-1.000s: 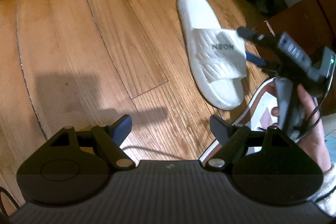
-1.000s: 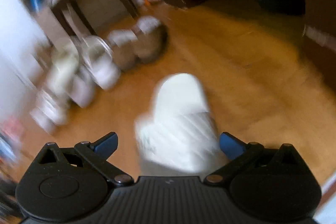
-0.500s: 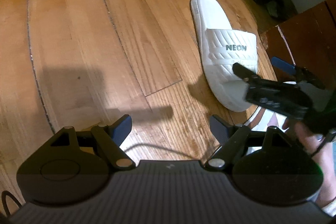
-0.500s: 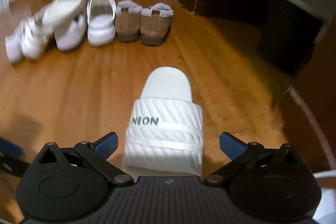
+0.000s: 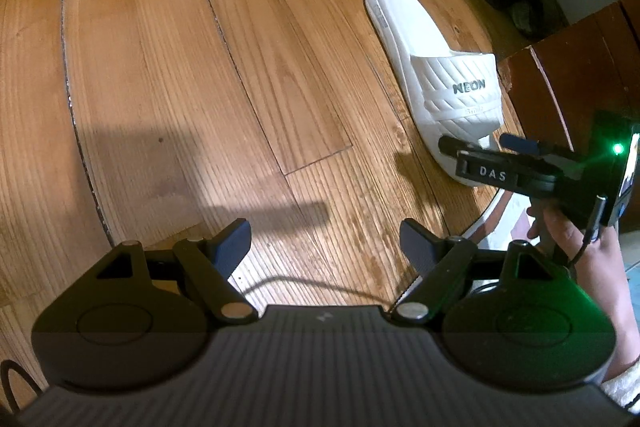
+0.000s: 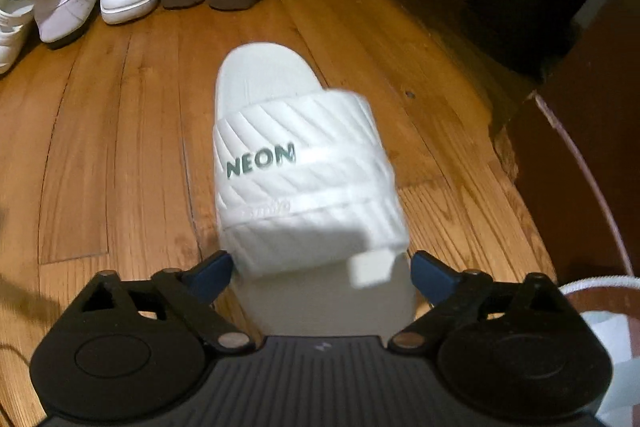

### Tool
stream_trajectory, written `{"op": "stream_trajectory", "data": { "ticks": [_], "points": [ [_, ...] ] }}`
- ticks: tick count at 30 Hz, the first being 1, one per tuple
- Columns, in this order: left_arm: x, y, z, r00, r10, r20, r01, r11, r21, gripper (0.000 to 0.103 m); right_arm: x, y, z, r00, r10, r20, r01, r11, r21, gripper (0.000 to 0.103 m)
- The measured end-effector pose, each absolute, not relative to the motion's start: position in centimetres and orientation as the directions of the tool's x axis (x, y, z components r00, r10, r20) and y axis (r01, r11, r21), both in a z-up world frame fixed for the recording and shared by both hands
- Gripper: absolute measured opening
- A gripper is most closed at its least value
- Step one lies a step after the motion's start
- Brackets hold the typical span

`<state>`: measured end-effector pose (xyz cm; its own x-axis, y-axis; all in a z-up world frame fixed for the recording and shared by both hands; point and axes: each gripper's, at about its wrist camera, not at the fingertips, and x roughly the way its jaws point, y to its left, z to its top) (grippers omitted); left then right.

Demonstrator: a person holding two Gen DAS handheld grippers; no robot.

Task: Organize scattered shoes

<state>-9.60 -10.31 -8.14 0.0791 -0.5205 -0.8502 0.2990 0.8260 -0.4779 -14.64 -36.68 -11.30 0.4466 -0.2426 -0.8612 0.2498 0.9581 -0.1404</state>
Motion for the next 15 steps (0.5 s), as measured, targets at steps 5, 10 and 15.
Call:
{"op": "stream_trajectory", "data": {
  "ticks": [5, 10, 15],
  "points": [
    [-8.8, -9.1, -7.6, 0.118, -0.533, -0.838, 0.274, 0.829, -0.488, 0.081, -16.1, -35.2, -7.7, 0.544, -0.096, -0.833, 0.319, 0.942, 0.100, 0.101],
    [-4.7, -5.7, -5.2, 0.257, -0.455, -0.853, 0.221, 0.886, -0.407, 0.081, -11.7, -30.4, -5.1, 0.593, 0.105, -0.798, 0.247, 0.920, 0.305, 0.103],
    [0.2, -2.9, -1.2, 0.426, -0.307, -0.851, 0.236, 0.946, -0.223, 0.082, -4.4, -24.5, -2.7, 0.632, 0.101, -0.768, 0.195, 0.939, 0.283, 0.103]
  ]
}}
